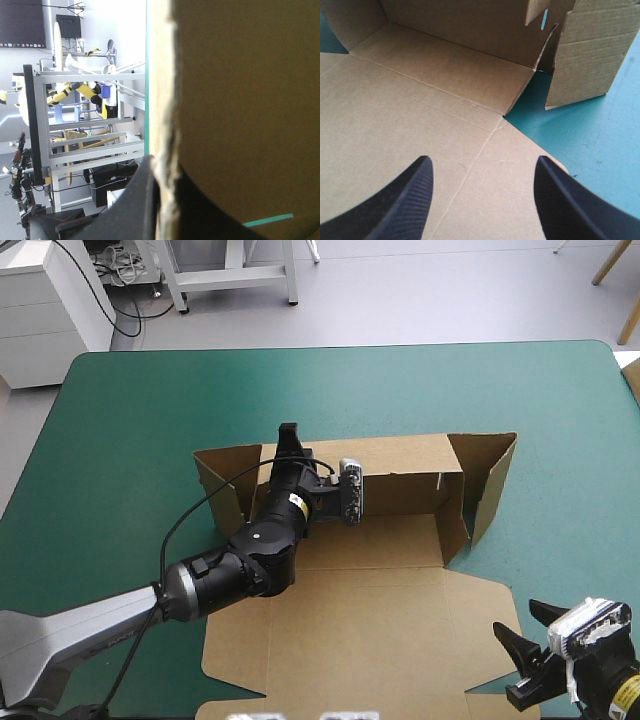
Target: Fold the box
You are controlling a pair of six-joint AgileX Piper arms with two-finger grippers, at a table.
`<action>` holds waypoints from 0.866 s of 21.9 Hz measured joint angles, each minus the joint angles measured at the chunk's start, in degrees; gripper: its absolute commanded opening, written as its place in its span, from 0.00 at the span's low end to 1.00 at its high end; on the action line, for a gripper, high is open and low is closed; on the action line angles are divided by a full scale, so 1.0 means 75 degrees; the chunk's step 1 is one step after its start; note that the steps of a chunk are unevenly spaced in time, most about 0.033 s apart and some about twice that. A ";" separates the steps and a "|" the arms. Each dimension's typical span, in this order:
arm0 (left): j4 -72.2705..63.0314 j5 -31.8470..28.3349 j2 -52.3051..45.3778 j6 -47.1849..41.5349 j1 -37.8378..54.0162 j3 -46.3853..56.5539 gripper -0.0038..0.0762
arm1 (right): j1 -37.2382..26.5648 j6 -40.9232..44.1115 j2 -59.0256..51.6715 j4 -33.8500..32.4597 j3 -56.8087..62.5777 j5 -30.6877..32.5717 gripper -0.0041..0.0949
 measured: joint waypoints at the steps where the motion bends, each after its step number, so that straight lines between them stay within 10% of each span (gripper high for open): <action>1: 0.0000 0.0000 0.0000 -0.0006 0.0000 0.0000 0.04 | 0.0000 0.0039 0.0000 0.0000 0.0000 0.0000 0.61; 19: 0.0007 -0.0045 0.0000 -0.0036 0.0000 0.0009 0.04 | 0.0000 0.1414 0.2882 -0.1396 -0.3592 0.0498 0.61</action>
